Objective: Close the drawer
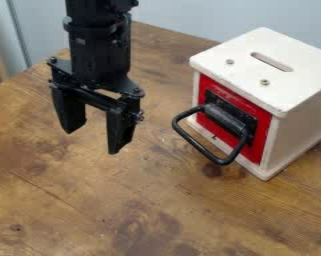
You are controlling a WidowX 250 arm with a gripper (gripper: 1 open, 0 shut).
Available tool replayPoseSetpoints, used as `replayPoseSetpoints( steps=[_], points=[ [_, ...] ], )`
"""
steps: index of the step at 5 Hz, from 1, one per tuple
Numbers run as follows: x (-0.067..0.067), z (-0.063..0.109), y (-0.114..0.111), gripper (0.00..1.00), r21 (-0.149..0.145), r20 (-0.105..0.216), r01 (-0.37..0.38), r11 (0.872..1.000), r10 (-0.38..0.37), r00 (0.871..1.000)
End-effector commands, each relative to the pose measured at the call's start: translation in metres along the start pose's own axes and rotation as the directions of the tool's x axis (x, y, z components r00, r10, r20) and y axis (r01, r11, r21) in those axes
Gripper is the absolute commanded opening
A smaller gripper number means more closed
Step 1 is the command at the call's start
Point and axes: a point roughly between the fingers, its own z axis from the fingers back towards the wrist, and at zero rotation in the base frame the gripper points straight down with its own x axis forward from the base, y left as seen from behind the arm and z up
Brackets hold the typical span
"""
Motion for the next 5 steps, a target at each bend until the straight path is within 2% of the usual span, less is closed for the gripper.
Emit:
replayPoseSetpoints(
  steps=[1, 2, 3, 4, 5],
  points=[
    [0.0, -0.003, 0.011, 1.0, 0.008, 0.159, 0.024, 1.0, -0.025, 0.987],
    [0.004, -0.017, 0.015, 1.0, 0.012, 0.251, -0.012, 1.0, 0.009, 0.968],
    [0.017, -0.02, 0.015, 1.0, 0.005, 0.233, -0.075, 0.997, 0.072, 0.97],
    [0.029, -0.013, 0.009, 1.0, 0.002, 0.209, -0.066, 0.998, 0.064, 0.976],
    [0.032, 0.006, -0.002, 0.0, -0.001, 0.212, -0.034, 0.999, 0.034, 0.977]
  ],
)
